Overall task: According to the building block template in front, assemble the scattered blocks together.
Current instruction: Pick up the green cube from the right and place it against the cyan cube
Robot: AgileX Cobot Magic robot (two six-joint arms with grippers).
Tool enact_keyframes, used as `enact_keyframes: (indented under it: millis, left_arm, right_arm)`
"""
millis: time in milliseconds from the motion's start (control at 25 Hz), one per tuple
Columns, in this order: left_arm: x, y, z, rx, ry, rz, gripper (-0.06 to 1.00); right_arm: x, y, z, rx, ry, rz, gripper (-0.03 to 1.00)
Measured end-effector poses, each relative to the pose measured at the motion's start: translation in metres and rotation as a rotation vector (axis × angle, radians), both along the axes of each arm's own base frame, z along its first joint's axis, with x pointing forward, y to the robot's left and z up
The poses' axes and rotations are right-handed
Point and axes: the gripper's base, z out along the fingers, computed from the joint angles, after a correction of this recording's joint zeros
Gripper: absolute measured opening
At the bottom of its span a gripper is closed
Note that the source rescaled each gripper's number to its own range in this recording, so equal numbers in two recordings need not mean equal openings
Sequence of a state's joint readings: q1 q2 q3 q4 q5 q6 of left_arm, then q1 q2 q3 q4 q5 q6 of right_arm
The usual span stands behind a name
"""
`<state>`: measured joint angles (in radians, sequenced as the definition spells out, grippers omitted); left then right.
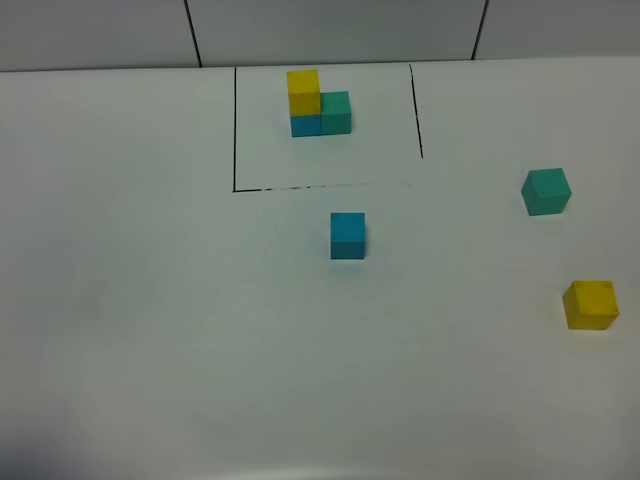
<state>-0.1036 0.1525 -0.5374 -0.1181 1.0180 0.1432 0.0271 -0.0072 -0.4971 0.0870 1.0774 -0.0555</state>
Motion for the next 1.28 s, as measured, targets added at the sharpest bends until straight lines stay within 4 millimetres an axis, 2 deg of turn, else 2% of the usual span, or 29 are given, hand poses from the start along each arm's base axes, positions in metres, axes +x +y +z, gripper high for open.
enact_keyframes:
  millis: [360,1280]
  left_arm:
    - [-0.022,0.0,-0.011,-0.04,-0.087,-0.007,0.67]
    - [-0.022,0.0,-0.011,-0.048,-0.088,0.025,0.67]
  right_arm:
    - [0.0,0.0,0.0,0.0,0.0,0.0,0.75]
    - [0.0,0.0,0.0,0.0,0.0,0.0,0.75]
